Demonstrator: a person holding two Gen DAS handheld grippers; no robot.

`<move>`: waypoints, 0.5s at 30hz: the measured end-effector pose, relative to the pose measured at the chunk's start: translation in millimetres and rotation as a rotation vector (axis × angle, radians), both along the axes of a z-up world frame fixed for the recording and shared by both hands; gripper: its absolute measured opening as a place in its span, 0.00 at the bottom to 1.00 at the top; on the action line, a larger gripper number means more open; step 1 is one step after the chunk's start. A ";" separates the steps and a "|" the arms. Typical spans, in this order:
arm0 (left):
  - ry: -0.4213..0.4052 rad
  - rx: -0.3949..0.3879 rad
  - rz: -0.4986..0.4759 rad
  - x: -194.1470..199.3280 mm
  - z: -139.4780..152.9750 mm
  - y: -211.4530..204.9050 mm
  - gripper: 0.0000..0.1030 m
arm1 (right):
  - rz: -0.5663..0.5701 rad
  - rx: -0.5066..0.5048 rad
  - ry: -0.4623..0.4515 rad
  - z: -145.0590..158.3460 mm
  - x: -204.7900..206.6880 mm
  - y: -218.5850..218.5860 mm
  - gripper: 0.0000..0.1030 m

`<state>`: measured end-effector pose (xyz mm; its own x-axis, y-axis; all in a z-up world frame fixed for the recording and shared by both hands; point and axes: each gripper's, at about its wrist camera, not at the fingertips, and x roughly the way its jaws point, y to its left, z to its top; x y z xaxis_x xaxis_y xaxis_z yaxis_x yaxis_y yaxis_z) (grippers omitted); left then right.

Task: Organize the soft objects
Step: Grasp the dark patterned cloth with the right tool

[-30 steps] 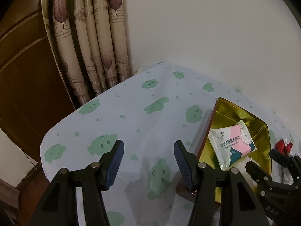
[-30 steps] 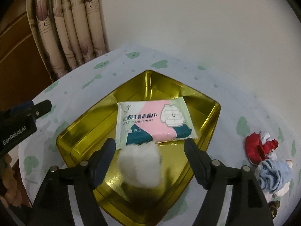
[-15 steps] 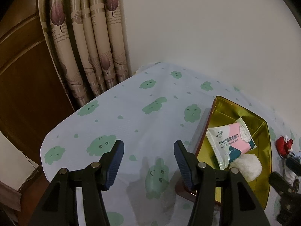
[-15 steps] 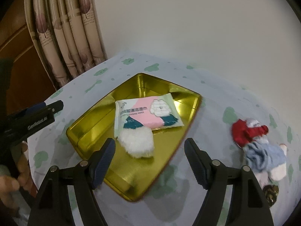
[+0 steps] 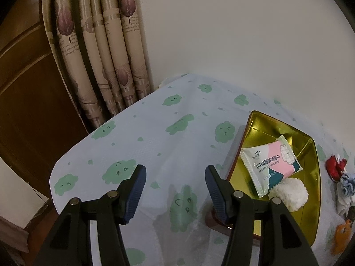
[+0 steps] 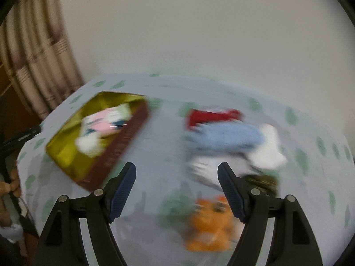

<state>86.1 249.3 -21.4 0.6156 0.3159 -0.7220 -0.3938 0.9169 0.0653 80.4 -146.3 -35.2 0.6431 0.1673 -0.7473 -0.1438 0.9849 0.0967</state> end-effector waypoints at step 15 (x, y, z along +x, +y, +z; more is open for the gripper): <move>-0.027 0.040 -0.036 -3.7 5.0 -14.5 0.55 | -0.173 -0.016 0.110 -51.2 -3.7 -102.6 0.83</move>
